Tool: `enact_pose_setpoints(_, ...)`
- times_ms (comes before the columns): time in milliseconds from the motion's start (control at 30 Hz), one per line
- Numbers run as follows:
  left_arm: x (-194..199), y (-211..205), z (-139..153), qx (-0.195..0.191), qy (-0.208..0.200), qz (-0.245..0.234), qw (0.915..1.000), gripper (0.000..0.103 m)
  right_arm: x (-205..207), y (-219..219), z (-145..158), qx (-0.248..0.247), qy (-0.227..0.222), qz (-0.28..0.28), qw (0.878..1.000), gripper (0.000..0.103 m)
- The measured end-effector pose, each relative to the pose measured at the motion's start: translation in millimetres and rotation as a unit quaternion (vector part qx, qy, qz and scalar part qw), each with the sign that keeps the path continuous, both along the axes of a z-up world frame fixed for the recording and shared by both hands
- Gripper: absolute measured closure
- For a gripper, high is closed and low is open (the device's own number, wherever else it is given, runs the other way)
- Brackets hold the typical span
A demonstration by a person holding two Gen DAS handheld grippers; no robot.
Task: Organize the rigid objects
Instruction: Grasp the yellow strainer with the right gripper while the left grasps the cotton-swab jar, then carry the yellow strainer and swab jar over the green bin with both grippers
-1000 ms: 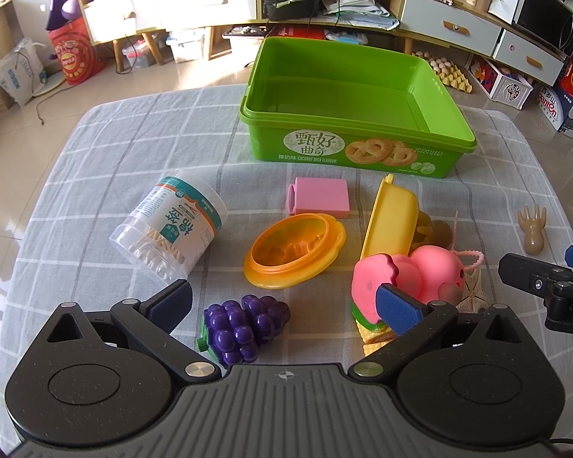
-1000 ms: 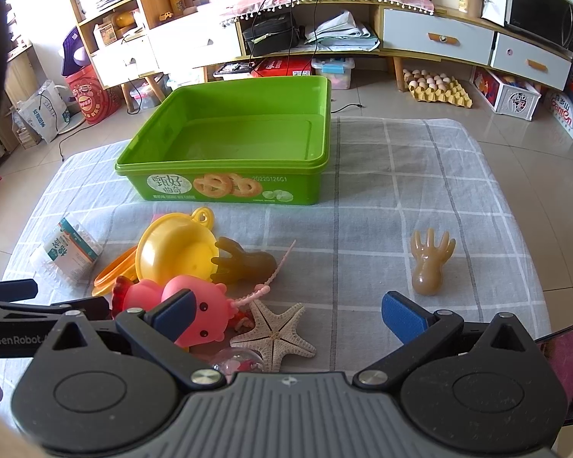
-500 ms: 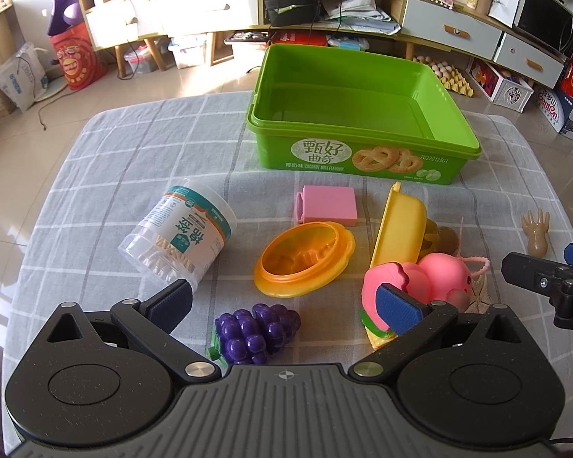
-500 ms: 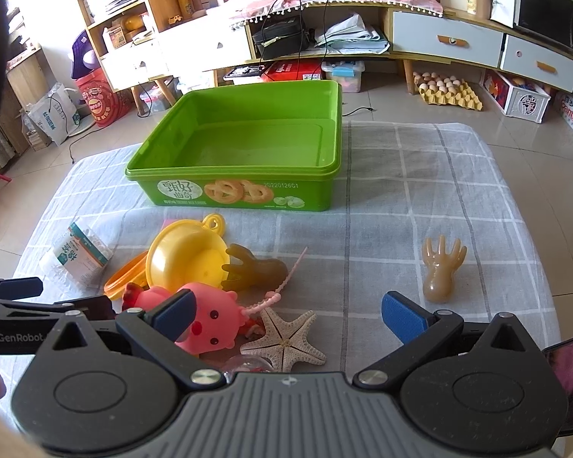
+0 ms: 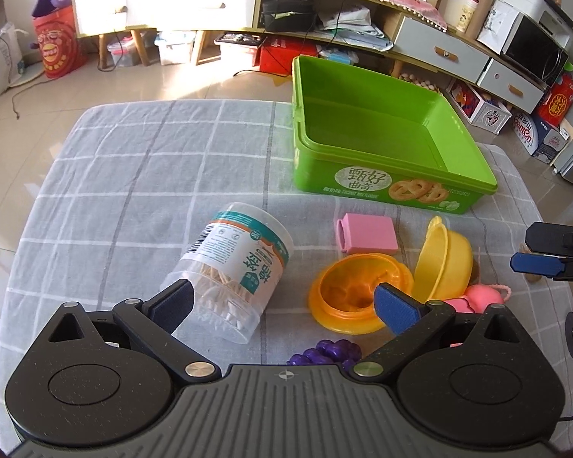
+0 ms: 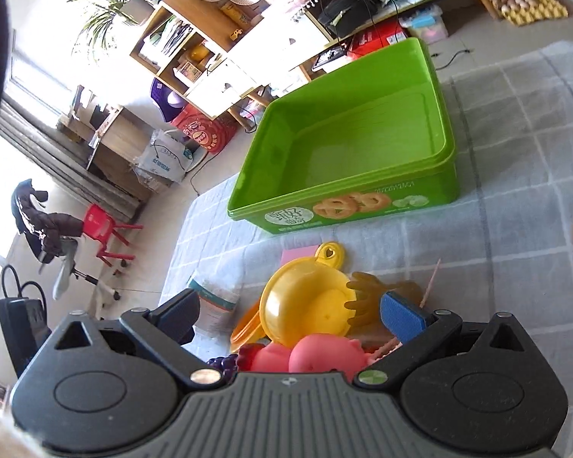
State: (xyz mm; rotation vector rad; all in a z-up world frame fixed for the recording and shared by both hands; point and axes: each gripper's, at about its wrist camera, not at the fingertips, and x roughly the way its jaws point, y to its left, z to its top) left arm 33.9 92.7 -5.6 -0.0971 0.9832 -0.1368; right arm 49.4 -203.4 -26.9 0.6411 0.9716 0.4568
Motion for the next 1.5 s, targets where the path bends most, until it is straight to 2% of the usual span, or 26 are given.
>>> enact_pose_setpoints(300,12,33,-11,-0.044,-0.024,0.004,0.9987,0.010,19,2,-41,0.082,0.081,-0.020,0.993,0.044)
enact_pose_setpoints(433,12,40,-18,-0.052,-0.032,-0.005,0.9981,0.012,25,7,-54,0.102,0.097,-0.029,0.990,0.047)
enact_pose_setpoints(600,15,44,-28,-0.055,-0.029,-0.001,0.9981,0.013,26,8,-57,0.116,0.096,-0.040,0.988,0.049)
enact_pose_setpoints(867,17,45,-39,-0.046,-0.004,0.012,0.9988,0.019,33,19,-53,0.088,0.091,-0.033,0.991,0.049)
enact_pose_setpoints(967,16,44,-40,-0.044,-0.003,0.015,0.9989,0.023,38,28,-51,0.070,0.088,-0.027,0.993,0.048)
enact_pose_setpoints(1167,14,42,-41,-0.044,-0.005,0.018,0.9989,0.024,40,35,-56,0.031,0.082,-0.010,0.996,0.048)
enact_pose_setpoints(1300,15,41,-41,-0.046,-0.004,0.022,0.9987,0.024,42,39,-60,0.023,0.082,-0.004,0.996,0.048)
enact_pose_setpoints(1367,14,41,-40,-0.049,-0.004,0.025,0.9985,0.025,41,40,-59,0.022,0.076,-0.005,0.997,0.053)
enact_pose_setpoints(1500,13,44,-40,-0.059,-0.004,0.038,0.9975,0.026,38,38,-58,0.024,0.072,-0.013,0.997,0.054)
